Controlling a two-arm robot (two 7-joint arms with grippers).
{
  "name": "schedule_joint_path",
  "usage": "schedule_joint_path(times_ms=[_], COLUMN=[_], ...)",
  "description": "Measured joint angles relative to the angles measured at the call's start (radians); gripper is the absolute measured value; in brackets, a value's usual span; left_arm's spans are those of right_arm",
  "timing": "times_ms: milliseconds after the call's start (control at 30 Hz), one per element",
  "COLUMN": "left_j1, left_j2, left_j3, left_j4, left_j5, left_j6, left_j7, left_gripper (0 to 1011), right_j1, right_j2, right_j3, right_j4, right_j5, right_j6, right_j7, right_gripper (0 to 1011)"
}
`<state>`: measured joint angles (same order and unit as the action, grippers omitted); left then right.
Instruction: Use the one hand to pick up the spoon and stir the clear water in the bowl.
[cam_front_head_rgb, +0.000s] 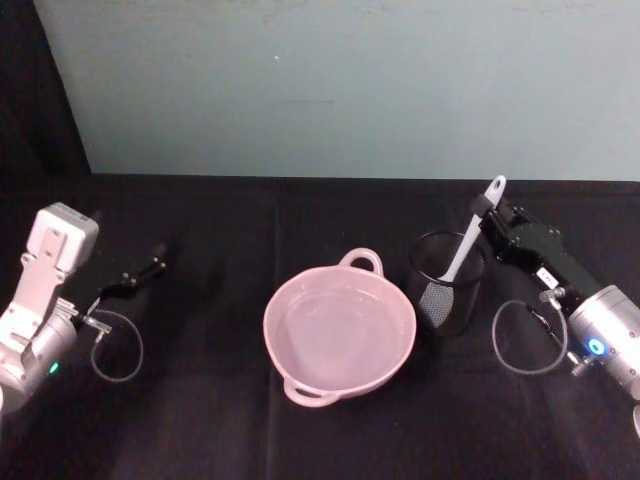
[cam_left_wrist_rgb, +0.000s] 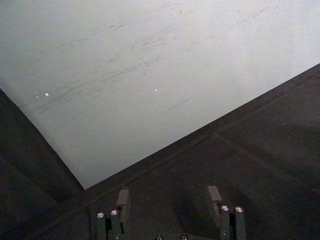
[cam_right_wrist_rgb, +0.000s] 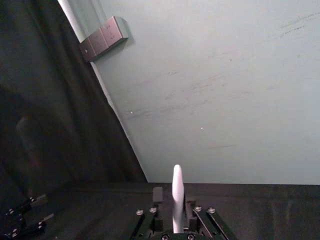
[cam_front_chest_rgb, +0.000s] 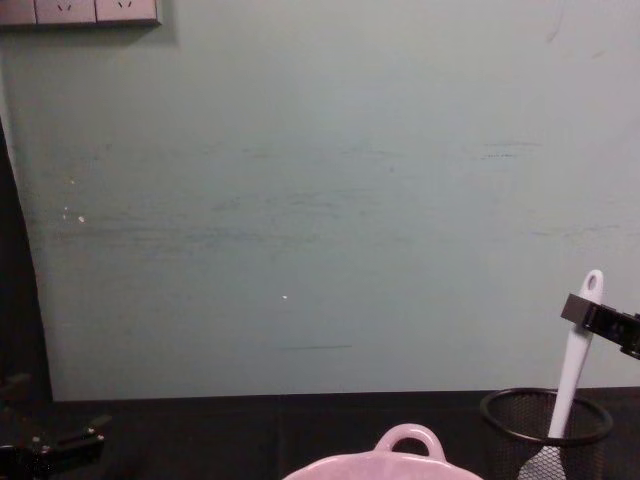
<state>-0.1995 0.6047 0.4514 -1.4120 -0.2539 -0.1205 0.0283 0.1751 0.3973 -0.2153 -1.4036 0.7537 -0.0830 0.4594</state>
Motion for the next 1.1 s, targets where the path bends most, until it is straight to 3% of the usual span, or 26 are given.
schedule_joint_path(times_ms=[767, 1100], left_j1=[0.000, 0.000], left_j2=[0.000, 0.000], left_j3=[0.000, 0.000], left_j4=[0.000, 0.000], left_j5=[0.000, 0.000], left_j6=[0.000, 0.000], left_j7=[0.000, 0.000], left_gripper=[1005, 1005], right_j1=[0.000, 0.009], right_j2=[0.000, 0.017], right_j3=[0.001, -0.008], right_j4=[-0.001, -0.002], right_j5=[0.000, -0.034], right_j6=[0.000, 0.005], right_j7=[0.000, -0.011], right_gripper=[959, 1002])
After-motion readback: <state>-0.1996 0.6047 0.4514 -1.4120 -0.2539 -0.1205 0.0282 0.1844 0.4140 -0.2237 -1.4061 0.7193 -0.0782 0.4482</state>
